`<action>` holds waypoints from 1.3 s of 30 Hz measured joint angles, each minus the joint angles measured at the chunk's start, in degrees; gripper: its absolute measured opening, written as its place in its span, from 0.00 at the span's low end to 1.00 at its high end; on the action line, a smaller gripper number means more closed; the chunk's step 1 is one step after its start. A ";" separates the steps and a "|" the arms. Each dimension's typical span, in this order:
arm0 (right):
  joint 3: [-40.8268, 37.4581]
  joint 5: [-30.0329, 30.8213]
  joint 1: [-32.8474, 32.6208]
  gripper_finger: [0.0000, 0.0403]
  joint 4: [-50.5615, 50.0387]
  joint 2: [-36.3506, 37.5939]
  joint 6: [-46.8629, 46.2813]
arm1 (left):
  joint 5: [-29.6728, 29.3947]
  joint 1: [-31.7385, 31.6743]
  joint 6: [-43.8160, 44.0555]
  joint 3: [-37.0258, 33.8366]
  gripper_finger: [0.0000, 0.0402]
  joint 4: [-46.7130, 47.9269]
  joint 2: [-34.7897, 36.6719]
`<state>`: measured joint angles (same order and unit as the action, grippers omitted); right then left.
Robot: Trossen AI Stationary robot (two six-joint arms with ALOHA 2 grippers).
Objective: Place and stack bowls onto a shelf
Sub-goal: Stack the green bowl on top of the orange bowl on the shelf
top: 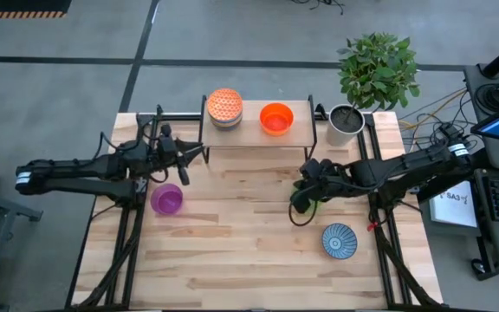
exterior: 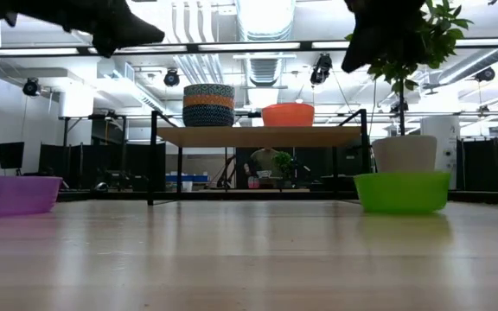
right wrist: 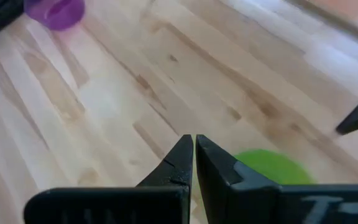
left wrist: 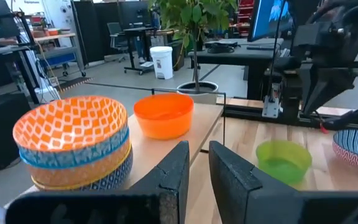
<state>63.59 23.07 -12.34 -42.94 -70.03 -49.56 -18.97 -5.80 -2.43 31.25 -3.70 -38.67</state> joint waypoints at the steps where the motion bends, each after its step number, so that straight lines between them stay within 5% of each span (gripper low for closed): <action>1: -0.02 -1.27 0.00 0.03 0.00 -0.40 -0.34 | 0.00 -0.02 -0.02 -1.02 0.11 -0.65 0.53; 6: 0.01 -11.36 0.00 0.08 -0.23 -7.24 -0.75 | -0.02 -0.04 -1.82 -3.40 0.11 -3.22 3.21; 9: 1.74 -15.87 -0.02 0.16 -2.14 -13.13 7.39 | -0.02 -0.04 -3.49 -2.70 0.11 -3.28 5.13; 15: 4.83 -17.10 0.04 0.32 -12.06 -22.71 15.81 | 0.33 -0.02 -4.28 0.97 0.11 5.23 9.17; 21: 4.79 -16.63 0.99 0.39 -11.63 -25.08 15.85 | 0.44 -0.02 -4.15 0.00 0.11 7.40 12.42; 28: 2.46 -13.04 2.35 0.30 -10.95 -26.69 13.49 | 0.46 -0.02 -4.60 0.00 0.11 7.95 14.51; 35: 2.25 -12.55 3.13 0.06 -9.98 -27.38 13.35 | 0.46 -0.02 -4.60 0.00 0.11 8.28 14.77; 39: 2.43 -12.93 3.13 0.03 -10.06 -26.88 13.27 | 0.47 -0.02 -4.60 0.00 0.11 8.28 14.77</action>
<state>66.02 10.14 -9.21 -53.00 -96.91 -36.29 -18.50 -5.82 -7.03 31.24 4.58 -23.90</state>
